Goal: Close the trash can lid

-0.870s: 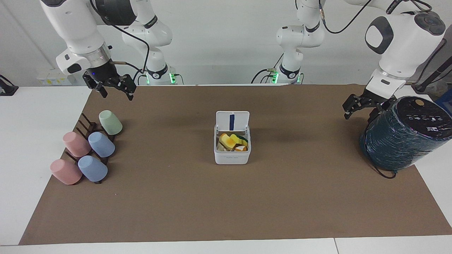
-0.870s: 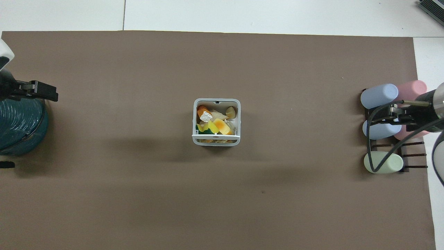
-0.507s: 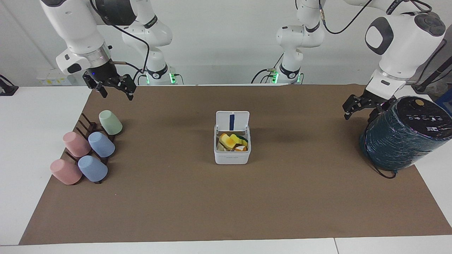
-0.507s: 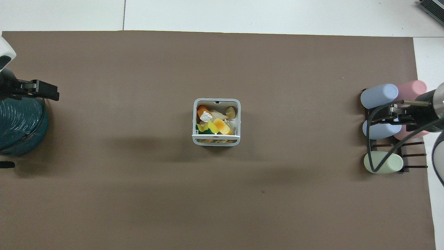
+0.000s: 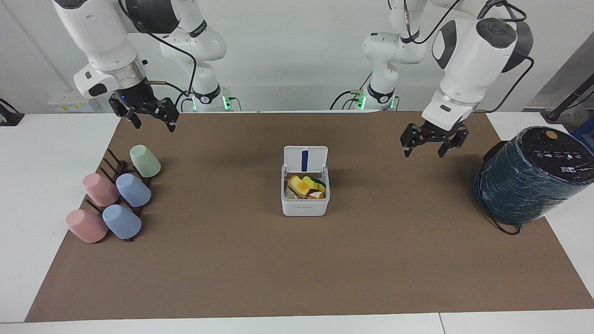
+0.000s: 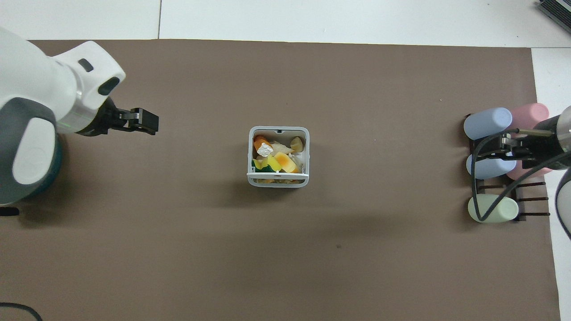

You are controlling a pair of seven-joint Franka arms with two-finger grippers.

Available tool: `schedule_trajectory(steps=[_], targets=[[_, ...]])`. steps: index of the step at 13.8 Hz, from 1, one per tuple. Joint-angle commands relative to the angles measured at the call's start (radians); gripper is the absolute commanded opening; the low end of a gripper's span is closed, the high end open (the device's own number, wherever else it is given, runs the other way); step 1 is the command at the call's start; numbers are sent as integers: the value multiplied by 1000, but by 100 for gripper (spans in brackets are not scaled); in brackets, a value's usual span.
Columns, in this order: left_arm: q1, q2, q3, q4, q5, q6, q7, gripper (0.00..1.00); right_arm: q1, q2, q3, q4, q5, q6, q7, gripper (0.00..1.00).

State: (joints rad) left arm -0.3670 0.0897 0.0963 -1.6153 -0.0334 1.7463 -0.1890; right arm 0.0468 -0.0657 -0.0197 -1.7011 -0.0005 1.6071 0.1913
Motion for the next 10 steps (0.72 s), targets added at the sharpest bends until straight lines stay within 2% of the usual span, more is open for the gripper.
schedule_trajectory(steps=[1, 2, 3, 4, 5, 7, 10], targets=[[-100, -11, 14, -12, -42, -40, -137, 73, -5, -12, 3, -15, 25, 11, 11, 100], [-133, -21, 14, -27, -71, -41, -198, 58, -4, -12, 3, -15, 25, 11, 2, 100], [-183, -30, 16, -50, -74, -30, -255, 51, -1, -12, 3, -15, 25, 11, -1, 100], [-219, -45, 14, -76, -76, -13, -304, 37, 2, -12, 3, -15, 25, 11, -3, 100], [-257, -59, 13, -107, -76, 7, -340, 27, 2, -12, 4, -15, 23, 11, -3, 100], [-332, -100, 13, -194, -76, 57, -378, 0, 2, -12, 4, -15, 17, 11, -3, 100], [-394, -146, 13, -299, -76, 136, -397, 0, 4, -12, 6, -15, 8, 13, -1, 100]])
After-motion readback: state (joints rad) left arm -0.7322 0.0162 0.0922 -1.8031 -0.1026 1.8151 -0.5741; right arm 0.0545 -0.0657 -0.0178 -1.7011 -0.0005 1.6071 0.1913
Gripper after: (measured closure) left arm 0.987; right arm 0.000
